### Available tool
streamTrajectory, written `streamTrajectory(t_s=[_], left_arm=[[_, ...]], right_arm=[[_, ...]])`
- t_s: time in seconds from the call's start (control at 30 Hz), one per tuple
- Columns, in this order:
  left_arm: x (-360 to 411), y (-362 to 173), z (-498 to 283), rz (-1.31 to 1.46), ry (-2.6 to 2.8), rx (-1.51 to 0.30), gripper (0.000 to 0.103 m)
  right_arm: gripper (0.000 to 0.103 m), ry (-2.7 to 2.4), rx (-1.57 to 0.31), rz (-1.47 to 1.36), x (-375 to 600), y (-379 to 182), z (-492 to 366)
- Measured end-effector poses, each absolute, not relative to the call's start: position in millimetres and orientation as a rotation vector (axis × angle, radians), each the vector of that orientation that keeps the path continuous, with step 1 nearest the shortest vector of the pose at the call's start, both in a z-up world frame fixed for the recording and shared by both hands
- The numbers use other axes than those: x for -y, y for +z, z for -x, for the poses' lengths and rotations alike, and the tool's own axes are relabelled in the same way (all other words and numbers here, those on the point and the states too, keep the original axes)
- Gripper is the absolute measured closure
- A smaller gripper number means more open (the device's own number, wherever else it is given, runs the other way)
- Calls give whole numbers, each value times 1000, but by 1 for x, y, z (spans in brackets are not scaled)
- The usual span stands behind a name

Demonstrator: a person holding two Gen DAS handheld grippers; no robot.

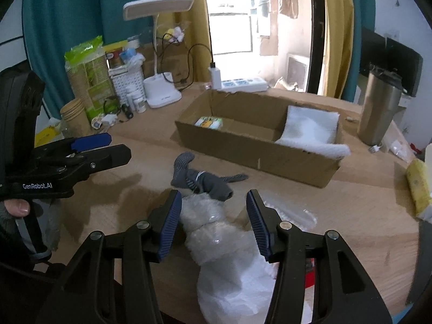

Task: Organize soft objects
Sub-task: 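Grasp the bubble wrap with the right tool while the left tool reaches the brown plush toy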

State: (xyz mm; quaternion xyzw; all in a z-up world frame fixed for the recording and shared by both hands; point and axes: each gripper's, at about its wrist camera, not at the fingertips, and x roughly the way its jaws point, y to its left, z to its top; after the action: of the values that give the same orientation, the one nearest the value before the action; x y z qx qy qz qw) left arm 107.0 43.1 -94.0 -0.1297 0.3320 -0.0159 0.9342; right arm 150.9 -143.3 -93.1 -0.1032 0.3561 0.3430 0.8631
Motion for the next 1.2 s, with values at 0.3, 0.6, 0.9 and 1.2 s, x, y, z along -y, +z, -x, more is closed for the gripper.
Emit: streamTrajectory(t_s=[0.3, 0.6, 0.9, 1.2], left_arm=[[-35, -108, -108, 263, -35, -723, 12], [-27, -120, -111, 251, -31, -772, 12], [-13, -136, -119, 223, -54, -846, 12], [6, -149, -126, 172, -102, -914, 12]], right_arm=[[50, 745, -790, 240, 138, -111, -148], [50, 766, -815, 257, 137, -125, -153], [60, 795, -793, 237, 144, -125, -156], [60, 774, -711, 138, 168, -102, -161]])
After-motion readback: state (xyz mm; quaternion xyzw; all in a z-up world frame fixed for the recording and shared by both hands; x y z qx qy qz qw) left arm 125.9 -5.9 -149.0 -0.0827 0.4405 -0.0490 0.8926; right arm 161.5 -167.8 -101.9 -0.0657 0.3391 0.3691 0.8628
